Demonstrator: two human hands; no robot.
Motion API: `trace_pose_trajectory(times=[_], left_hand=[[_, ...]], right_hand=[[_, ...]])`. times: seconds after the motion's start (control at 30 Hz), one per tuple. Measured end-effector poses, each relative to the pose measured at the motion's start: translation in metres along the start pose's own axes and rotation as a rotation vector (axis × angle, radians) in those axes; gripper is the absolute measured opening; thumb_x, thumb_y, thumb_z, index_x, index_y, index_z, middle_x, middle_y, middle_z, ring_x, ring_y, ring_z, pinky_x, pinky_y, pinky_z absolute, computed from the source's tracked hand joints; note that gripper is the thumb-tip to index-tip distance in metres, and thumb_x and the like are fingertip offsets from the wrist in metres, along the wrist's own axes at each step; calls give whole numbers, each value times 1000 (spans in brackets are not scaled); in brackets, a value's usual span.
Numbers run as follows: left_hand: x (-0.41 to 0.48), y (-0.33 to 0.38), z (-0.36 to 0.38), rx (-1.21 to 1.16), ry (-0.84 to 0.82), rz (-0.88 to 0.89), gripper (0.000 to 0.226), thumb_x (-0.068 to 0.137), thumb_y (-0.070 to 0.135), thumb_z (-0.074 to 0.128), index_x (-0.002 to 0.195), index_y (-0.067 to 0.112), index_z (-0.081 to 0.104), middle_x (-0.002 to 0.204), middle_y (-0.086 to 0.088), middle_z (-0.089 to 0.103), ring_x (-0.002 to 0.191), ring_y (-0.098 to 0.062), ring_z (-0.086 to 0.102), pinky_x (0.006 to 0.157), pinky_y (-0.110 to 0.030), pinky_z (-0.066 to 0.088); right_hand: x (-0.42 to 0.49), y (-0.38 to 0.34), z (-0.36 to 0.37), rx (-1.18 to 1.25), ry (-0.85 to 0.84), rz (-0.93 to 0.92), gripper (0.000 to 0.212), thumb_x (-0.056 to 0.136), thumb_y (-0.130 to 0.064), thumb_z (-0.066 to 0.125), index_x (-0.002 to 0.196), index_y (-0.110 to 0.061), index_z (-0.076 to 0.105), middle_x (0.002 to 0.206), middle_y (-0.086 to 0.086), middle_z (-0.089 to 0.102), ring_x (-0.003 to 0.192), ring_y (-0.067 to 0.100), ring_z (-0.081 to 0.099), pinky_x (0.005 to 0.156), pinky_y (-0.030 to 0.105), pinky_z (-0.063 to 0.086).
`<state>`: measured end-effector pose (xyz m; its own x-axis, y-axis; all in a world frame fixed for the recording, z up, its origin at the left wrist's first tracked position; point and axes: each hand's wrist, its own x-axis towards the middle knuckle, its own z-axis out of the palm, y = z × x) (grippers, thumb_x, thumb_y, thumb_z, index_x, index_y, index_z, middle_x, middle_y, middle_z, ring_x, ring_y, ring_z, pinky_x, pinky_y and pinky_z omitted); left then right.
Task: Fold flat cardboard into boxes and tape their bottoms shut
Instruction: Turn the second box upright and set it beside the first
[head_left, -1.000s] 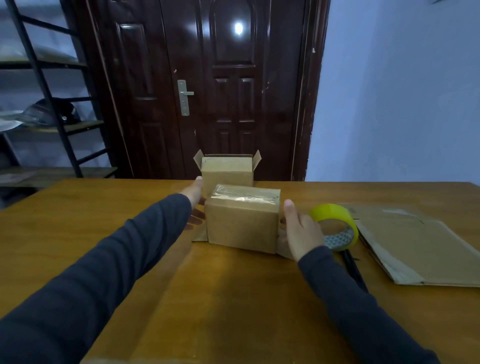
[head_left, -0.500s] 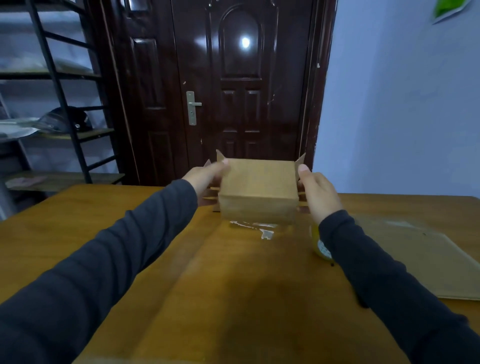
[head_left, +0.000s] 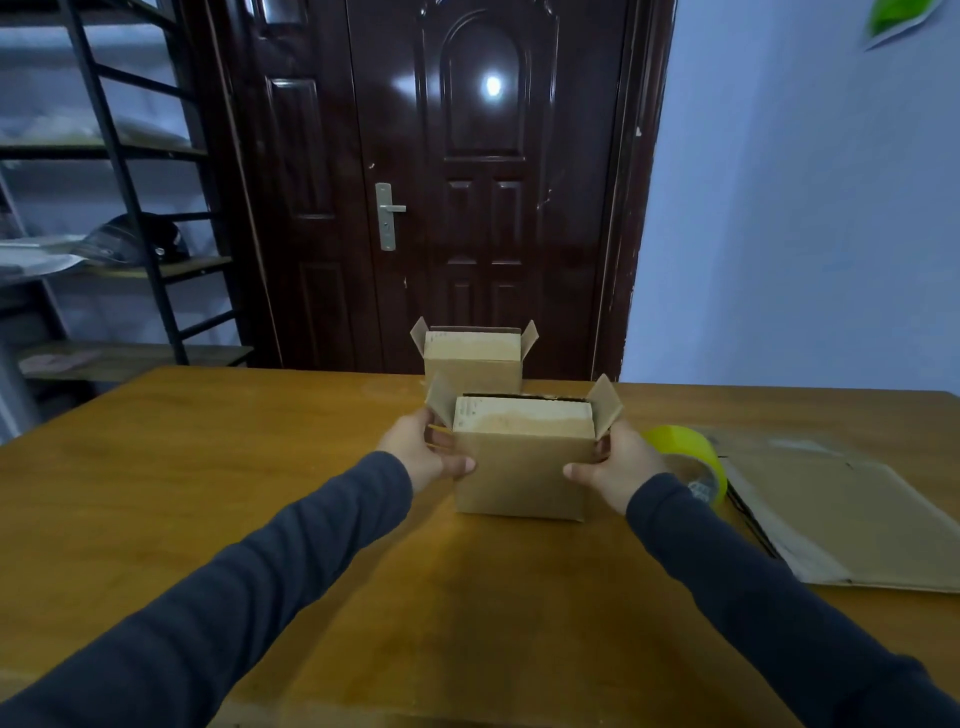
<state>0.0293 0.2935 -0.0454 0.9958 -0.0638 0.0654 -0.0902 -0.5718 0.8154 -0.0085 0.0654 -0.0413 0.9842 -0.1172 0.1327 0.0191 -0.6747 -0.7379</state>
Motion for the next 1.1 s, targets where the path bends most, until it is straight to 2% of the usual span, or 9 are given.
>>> trace_pose_trajectory(times=[0.1, 0.33, 0.5, 0.6, 0.67, 0.77, 0.87, 0.97, 1.1], left_hand=[[0, 5, 1, 73, 43, 13, 61, 73, 22, 80, 126, 17, 51, 94, 6, 61, 89, -14, 59, 77, -25, 48], [8, 15, 3, 320, 63, 2, 60, 77, 28, 77, 129, 14, 51, 116, -1, 63, 102, -20, 60, 85, -28, 49], [24, 22, 18, 474, 116, 13, 53, 83, 30, 70, 128, 12, 49, 121, -7, 62, 107, -25, 61, 86, -32, 50], [35, 28, 26, 479, 123, 4, 51, 83, 29, 71, 126, 11, 49, 118, -9, 63, 104, -26, 62, 85, -33, 52], [41, 33, 33, 497, 117, 8, 50, 84, 29, 70, 125, 10, 49, 117, -9, 63, 103, -27, 62, 86, -35, 53], [51, 40, 45, 539, 103, 27, 48, 85, 31, 68, 125, 11, 49, 118, -11, 62, 105, -30, 61, 89, -39, 52], [60, 47, 60, 552, 93, 45, 42, 88, 31, 64, 121, 10, 50, 116, -12, 63, 104, -30, 61, 88, -40, 53], [70, 56, 78, 506, 77, 48, 37, 89, 30, 63, 119, 11, 51, 113, -11, 63, 102, -30, 62, 87, -40, 53], [86, 68, 100, 473, 36, 76, 40, 90, 29, 62, 124, 13, 51, 115, -11, 63, 102, -30, 62, 87, -39, 53]], right_hand=[[-3, 0, 2, -31, 23, 0, 61, 82, -17, 73, 134, -10, 41, 122, 6, 60, 111, 23, 57, 81, 25, 43], [12, 0, 5, -112, 13, 35, 69, 80, -19, 75, 137, -10, 36, 124, 8, 59, 115, 26, 57, 92, 34, 49], [38, 2, 9, -386, 34, 92, 73, 78, -32, 76, 137, -10, 38, 127, 14, 53, 112, 30, 57, 92, 38, 52], [55, -1, -5, -727, 27, 66, 75, 79, -50, 69, 137, -11, 42, 146, 16, 39, 136, 31, 35, 109, 40, 32], [68, -2, -15, -938, -9, 34, 70, 82, -53, 64, 135, -12, 46, 146, 14, 42, 143, 30, 24, 116, 43, 16], [84, 1, -30, -1081, -12, 5, 58, 86, -46, 59, 134, -16, 48, 128, 6, 60, 134, 28, 38, 117, 50, 10], [97, 6, -47, -1005, -71, 68, 91, 80, -61, 60, 149, -18, 19, 114, 2, 66, 120, 26, 54, 117, 52, 6], [118, 18, -67, -884, -115, 162, 92, 74, -69, 60, 145, -21, 26, 118, 5, 62, 118, 29, 53, 113, 51, 21], [132, 37, -86, -736, -177, 228, 96, 75, -61, 67, 148, -20, 21, 125, 12, 55, 114, 32, 53, 95, 43, 45]])
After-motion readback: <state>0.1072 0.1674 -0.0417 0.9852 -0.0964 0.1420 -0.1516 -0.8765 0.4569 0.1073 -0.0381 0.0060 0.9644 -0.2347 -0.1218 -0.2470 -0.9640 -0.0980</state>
